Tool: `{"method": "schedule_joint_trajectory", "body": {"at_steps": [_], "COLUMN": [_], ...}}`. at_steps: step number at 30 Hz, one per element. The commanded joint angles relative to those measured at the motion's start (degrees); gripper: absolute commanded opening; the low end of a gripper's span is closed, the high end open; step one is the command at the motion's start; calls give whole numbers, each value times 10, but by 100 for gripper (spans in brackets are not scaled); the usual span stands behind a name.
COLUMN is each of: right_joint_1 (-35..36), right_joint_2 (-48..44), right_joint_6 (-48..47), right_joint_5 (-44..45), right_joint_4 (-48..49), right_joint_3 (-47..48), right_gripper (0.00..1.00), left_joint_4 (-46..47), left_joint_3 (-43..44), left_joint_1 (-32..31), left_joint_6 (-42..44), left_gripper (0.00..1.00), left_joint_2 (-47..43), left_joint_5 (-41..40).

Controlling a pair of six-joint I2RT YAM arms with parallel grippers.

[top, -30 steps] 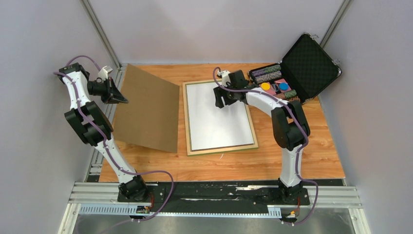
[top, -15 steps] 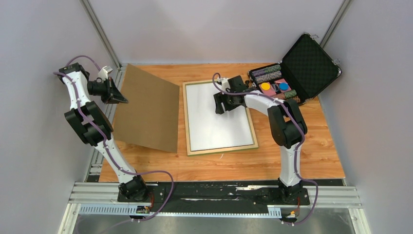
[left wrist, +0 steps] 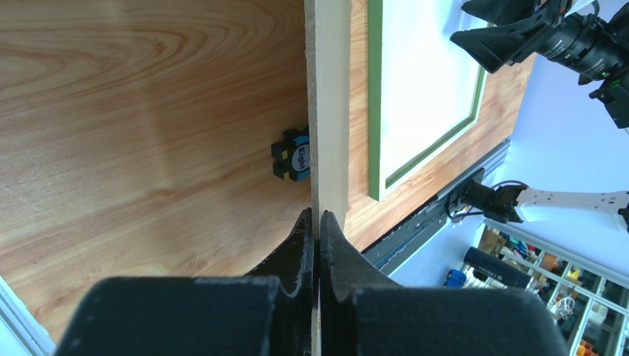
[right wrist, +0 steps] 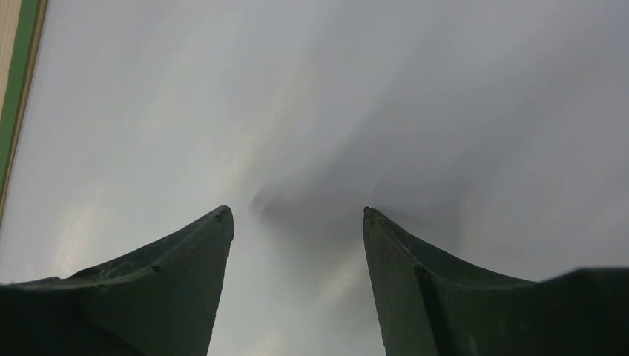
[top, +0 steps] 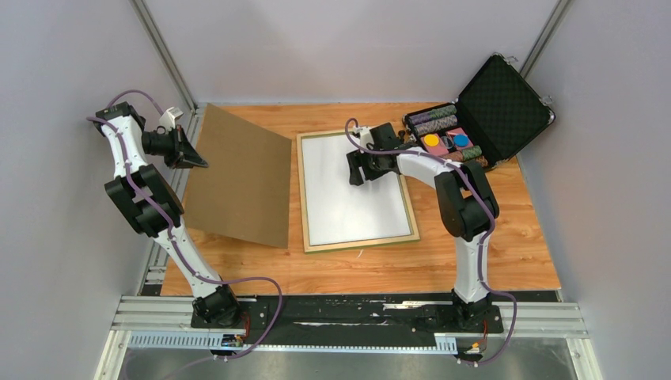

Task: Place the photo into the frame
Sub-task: Adjust the photo in the photo frame.

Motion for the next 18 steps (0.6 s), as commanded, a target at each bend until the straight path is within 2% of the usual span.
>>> {"method": "schedule_joint_trajectory", "body": {"at_steps": [1, 9, 13, 18], "right_joint_1": [4, 4, 7, 21], "right_joint_2": [-18, -46, -52, -44], "right_joint_6": [-2, -7, 12, 84], "right_joint_5": [13, 18, -19, -79], "right_joint_4": [9, 4, -1, -11], "right_joint_3": [19, 72, 107, 172], "right_gripper": [68, 76, 80, 84], "left_joint_4": [31, 19, 2, -21], "left_joint_3": [25, 47, 66, 69], "left_joint_1": [22, 22, 22, 19], "left_joint_6": [32, 27, 26, 19], "left_gripper": [0, 0, 0, 0], "left_joint_2": [-45, -47, -52, -82], "left_joint_5": [-11, -8, 4, 41]}}
